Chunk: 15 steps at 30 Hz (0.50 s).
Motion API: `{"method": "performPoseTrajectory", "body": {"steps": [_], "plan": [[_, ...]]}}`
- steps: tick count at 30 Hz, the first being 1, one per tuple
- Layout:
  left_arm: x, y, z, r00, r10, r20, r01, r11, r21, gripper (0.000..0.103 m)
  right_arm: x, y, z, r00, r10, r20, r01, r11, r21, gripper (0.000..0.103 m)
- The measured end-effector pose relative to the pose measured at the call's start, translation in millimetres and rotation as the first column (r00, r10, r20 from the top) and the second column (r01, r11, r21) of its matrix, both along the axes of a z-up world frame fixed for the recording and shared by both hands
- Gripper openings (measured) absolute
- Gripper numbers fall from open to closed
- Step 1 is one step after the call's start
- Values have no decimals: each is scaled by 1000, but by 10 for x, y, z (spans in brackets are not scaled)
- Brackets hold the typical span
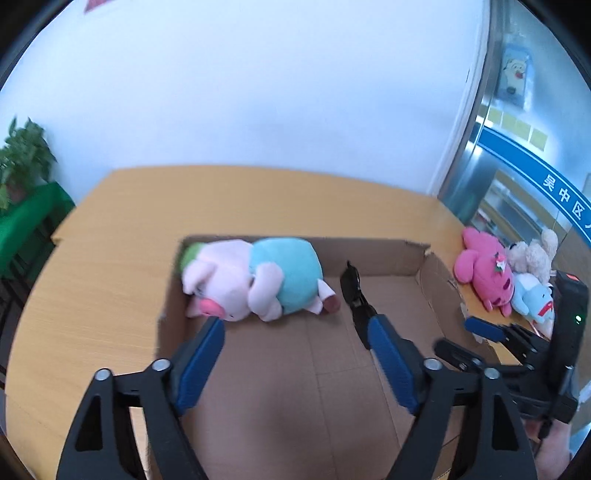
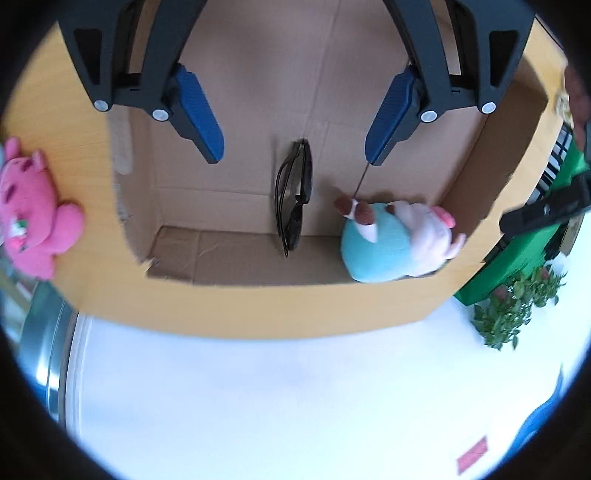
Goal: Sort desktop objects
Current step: 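Lower the sunglasses into the box and open the right gripper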
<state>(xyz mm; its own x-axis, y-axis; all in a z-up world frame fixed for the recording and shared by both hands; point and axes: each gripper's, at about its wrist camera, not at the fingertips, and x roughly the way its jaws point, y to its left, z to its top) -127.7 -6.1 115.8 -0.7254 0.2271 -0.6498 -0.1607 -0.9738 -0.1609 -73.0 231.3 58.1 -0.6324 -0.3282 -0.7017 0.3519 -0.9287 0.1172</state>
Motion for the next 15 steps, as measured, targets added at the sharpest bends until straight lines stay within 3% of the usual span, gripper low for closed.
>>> {"method": "performPoseTrajectory", "body": {"steps": [6, 11, 15], "plan": [[445, -89, -6, 998, 24, -59, -27, 998, -57, 93, 418, 118, -108, 999, 35, 32, -35, 999, -2, 79], [768, -222, -293, 999, 29, -23, -31, 996, -78, 93, 828, 304, -307, 998, 39, 52, -38, 999, -21, 79], [989, -346, -560, 997, 69, 18, -67, 993, -94, 93, 1148, 549, -328, 999, 39, 17, -38, 998, -45, 79]]}}
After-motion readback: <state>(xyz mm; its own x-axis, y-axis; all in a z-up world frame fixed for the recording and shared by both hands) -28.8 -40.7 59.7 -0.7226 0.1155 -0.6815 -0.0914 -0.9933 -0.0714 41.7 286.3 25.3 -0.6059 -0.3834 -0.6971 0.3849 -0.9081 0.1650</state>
